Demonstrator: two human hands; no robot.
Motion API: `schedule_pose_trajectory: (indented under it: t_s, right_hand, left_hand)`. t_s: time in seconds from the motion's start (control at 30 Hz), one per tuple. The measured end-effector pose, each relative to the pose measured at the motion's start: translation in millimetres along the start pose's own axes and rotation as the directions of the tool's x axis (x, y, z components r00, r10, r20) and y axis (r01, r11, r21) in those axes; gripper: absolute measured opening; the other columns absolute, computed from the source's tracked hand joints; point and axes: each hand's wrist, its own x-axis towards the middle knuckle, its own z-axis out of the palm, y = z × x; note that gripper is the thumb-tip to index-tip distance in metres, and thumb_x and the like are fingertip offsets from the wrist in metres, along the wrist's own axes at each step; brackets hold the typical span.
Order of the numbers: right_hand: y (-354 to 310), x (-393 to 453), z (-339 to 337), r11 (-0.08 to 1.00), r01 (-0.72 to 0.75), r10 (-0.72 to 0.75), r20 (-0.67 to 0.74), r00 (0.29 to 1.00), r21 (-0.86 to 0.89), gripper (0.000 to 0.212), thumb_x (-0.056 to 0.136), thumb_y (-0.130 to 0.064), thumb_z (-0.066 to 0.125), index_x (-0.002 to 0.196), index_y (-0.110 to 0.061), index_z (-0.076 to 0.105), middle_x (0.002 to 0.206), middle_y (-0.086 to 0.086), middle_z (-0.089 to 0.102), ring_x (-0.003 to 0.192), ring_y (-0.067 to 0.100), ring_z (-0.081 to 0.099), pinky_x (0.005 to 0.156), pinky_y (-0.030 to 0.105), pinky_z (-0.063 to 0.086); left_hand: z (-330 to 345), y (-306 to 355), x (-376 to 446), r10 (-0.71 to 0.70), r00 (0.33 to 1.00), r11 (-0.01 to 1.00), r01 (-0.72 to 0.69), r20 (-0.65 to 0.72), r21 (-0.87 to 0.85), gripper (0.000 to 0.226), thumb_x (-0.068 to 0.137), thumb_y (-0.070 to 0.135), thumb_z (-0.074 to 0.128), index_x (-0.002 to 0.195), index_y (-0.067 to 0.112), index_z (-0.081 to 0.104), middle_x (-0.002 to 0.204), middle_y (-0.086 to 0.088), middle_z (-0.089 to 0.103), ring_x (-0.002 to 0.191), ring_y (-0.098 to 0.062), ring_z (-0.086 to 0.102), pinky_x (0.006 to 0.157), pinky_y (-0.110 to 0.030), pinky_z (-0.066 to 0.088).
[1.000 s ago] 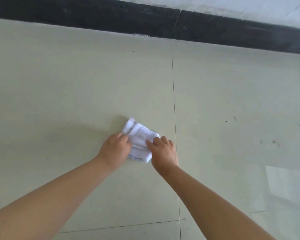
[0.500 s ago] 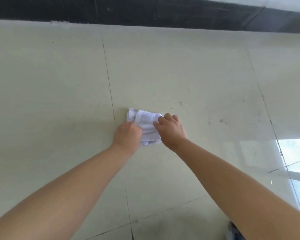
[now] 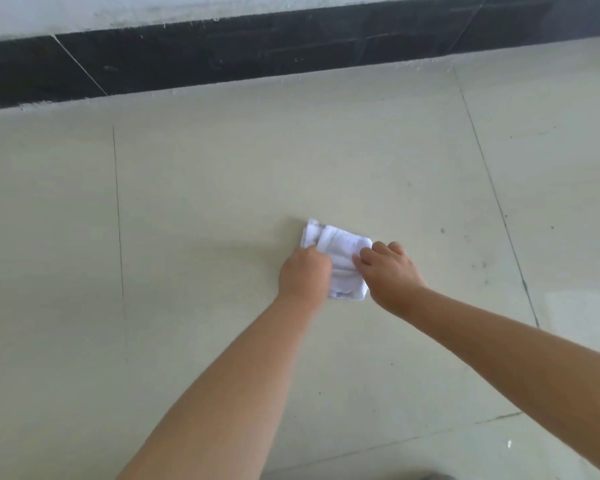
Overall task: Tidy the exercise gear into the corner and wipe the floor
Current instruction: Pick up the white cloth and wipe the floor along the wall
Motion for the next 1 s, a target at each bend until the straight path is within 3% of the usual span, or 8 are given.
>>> schedule_pose_trajectory:
  t_s: [0.17, 0.27, 0.4, 0.53, 0.6, 0.73, 0.87, 1.0]
  right_hand:
    - [-30, -59, 8, 0.968, 0.136, -0.162, 0.113, 0.980, 0.209, 0.038, 0.010, -0.009, 0.076, 0.045, -0.010, 0.064, 0.046, -0.005, 0.055, 0.041, 0.017, 0.054, 0.056, 0.024, 0.018]
    - [-56, -41, 9, 0.926, 0.261, -0.292, 0.077, 0.953, 0.273, 0.035, 0.013, -0.009, 0.075, 0.047, -0.011, 0.065, 0.048, -0.006, 0.056, 0.052, 0.017, 0.050, 0.057, 0.023, 0.017]
    - [-82, 52, -12, 0.909, 0.350, -0.351, -0.037, 0.936, 0.227, 0.032, 0.010, -0.017, 0.080, 0.037, -0.015, 0.062, 0.045, -0.007, 0.058, 0.047, 0.015, 0.059, 0.061, 0.023, 0.023]
    - [-50, 111, -19, 0.962, 0.164, -0.193, 0.120, 0.974, 0.217, 0.021, 0.081, -0.014, 0.062, 0.101, -0.011, 0.068, 0.111, 0.006, 0.062, 0.111, 0.024, 0.051, 0.095, 0.032, 0.034]
    - [-8, 110, -19, 0.971, 0.032, -0.085, 0.216, 0.973, 0.237, 0.027, 0.088, -0.009, 0.051, 0.113, -0.008, 0.061, 0.122, 0.009, 0.056, 0.119, 0.027, 0.043, 0.098, 0.035, 0.029]
    - [66, 58, 7, 0.973, -0.149, 0.138, 0.073, 0.988, 0.178, 0.023, 0.071, 0.007, 0.060, 0.090, -0.003, 0.069, 0.090, 0.016, 0.066, 0.090, 0.034, 0.058, 0.072, 0.031, 0.022]
    - [62, -25, 23, 0.951, -0.253, 0.248, 0.050, 0.967, 0.177, 0.020, 0.043, 0.000, 0.060, 0.058, -0.008, 0.069, 0.047, 0.005, 0.056, 0.042, 0.025, 0.054, 0.058, 0.024, 0.024]
    - [0, -67, 20, 0.943, -0.162, 0.151, 0.060, 0.987, 0.292, 0.020, 0.041, -0.011, 0.067, 0.060, -0.014, 0.070, 0.048, -0.001, 0.055, 0.043, 0.021, 0.055, 0.057, 0.024, 0.017]
  left_hand:
    - [21, 4, -54, -0.031, 0.996, 0.999, 0.028, 0.081, 0.033, 0.018, 0.055, 0.017, 0.085, 0.065, 0.009, 0.074, 0.072, -0.007, 0.072, 0.067, -0.015, 0.072, 0.054, -0.017, 0.051]
    - [44, -36, -75, -0.163, 0.974, 0.985, 0.153, 0.160, 0.076, 0.026, 0.092, 0.007, 0.047, 0.109, 0.008, 0.065, 0.116, -0.009, 0.063, 0.112, -0.025, 0.059, 0.086, -0.030, 0.048]
    - [24, -97, -66, -0.334, 0.941, 0.930, 0.338, -0.049, 0.146, 0.027, 0.095, 0.009, 0.043, 0.111, 0.009, 0.065, 0.115, -0.011, 0.063, 0.112, -0.028, 0.057, 0.087, -0.033, 0.046]
    - [-8, -95, -6, -0.322, 0.934, 0.929, 0.344, -0.158, 0.137, 0.026, 0.092, 0.004, 0.045, 0.108, 0.003, 0.066, 0.112, -0.018, 0.063, 0.106, -0.035, 0.059, 0.084, -0.038, 0.046]
    - [-19, -67, 21, -0.233, 0.958, 0.960, 0.254, -0.169, 0.115, 0.027, 0.092, 0.003, 0.044, 0.112, 0.002, 0.062, 0.115, -0.019, 0.062, 0.109, -0.035, 0.058, 0.086, -0.040, 0.046]
    - [-18, 17, 45, -0.056, 0.977, 0.998, 0.055, -0.208, -0.010, 0.022, 0.084, 0.002, 0.056, 0.102, 0.000, 0.068, 0.109, -0.016, 0.066, 0.102, -0.030, 0.064, 0.081, -0.032, 0.051]
    - [19, 46, 21, 0.194, 0.956, 0.977, -0.208, -0.218, -0.042, 0.039, 0.004, 0.011, 0.087, 0.026, 0.008, 0.055, 0.032, -0.003, 0.052, 0.026, -0.016, 0.053, 0.025, -0.009, 0.029]
    - [45, 25, -21, 0.214, 0.963, 0.976, -0.216, -0.166, 0.008, 0.040, 0.008, 0.007, 0.089, 0.029, 0.007, 0.055, 0.034, -0.005, 0.053, 0.026, -0.021, 0.054, 0.025, -0.011, 0.032]
